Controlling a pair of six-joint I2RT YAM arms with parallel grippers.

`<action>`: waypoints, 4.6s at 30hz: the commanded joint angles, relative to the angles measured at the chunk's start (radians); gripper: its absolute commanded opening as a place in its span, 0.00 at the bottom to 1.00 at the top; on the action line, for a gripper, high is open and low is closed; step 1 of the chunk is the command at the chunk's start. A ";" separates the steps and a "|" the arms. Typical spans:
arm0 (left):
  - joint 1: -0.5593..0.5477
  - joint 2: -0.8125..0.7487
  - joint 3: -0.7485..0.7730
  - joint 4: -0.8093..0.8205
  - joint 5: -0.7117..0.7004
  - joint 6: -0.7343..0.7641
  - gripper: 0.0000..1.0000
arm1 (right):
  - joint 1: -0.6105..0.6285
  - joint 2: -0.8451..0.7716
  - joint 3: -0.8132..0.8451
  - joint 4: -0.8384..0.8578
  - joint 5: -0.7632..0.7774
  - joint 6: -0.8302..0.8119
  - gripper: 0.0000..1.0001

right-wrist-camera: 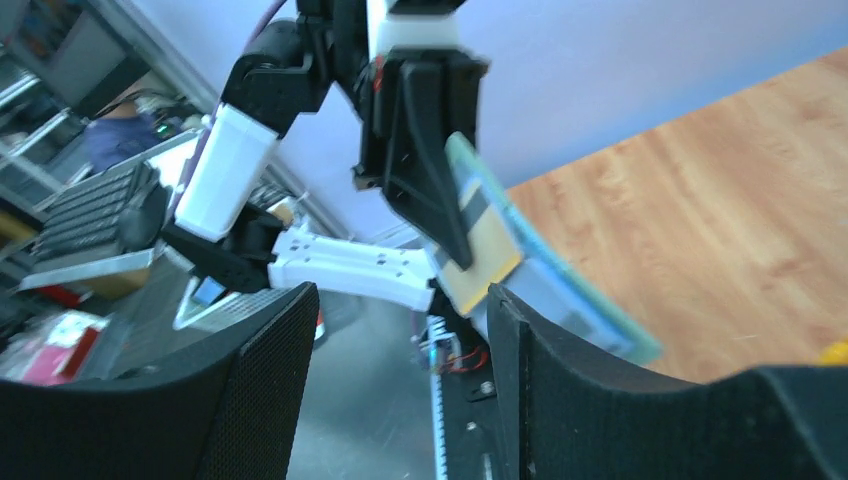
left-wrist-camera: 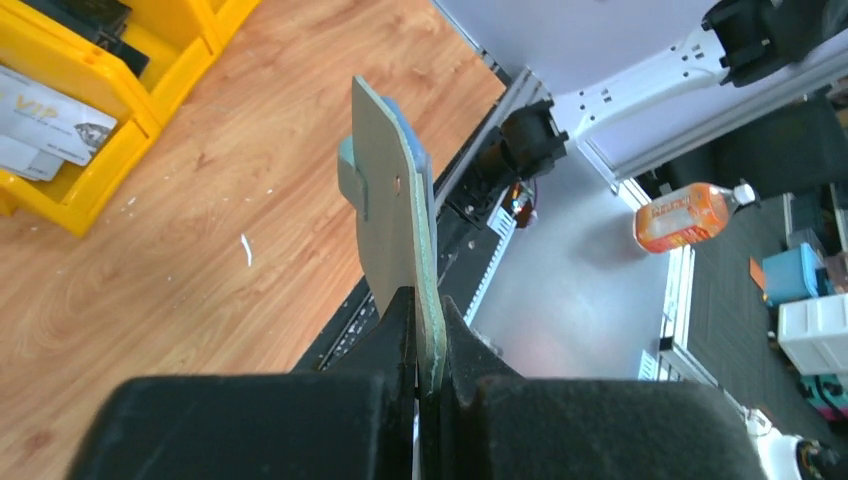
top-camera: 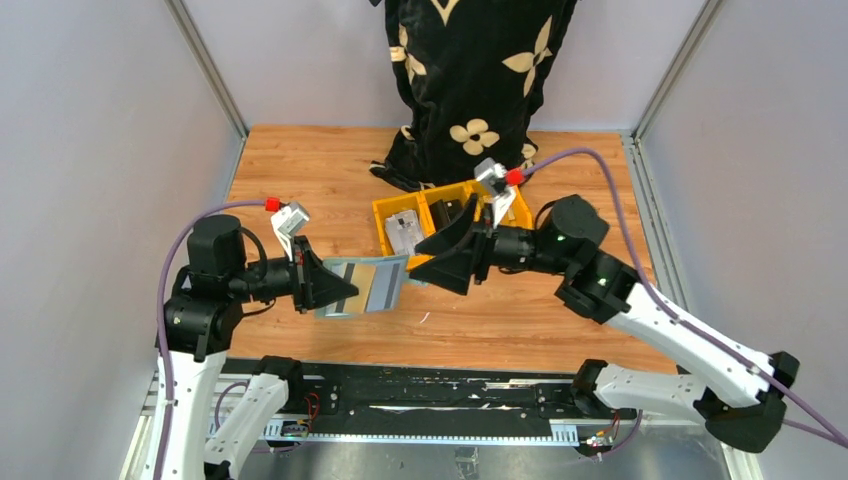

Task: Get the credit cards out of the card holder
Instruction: Remove the credit card from the card holder, then place the credit card in the storage box.

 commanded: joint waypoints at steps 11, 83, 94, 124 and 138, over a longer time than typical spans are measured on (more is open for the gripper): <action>0.001 -0.134 -0.104 0.500 0.071 -0.457 0.00 | 0.110 0.182 -0.133 0.370 -0.095 0.230 0.65; 0.001 -0.134 -0.055 0.570 0.222 -0.607 0.00 | 0.062 0.106 -0.316 0.758 -0.205 0.425 0.00; 0.001 -0.124 -0.013 0.501 0.174 -0.511 0.00 | -0.083 -0.027 -0.239 0.267 -0.196 0.222 0.00; 0.001 -0.094 0.120 0.152 0.055 -0.049 0.00 | -0.588 0.558 0.342 -0.719 0.650 -0.466 0.00; 0.001 -0.064 0.125 0.153 0.063 -0.038 0.00 | -0.621 0.954 0.539 -0.709 0.447 -0.467 0.00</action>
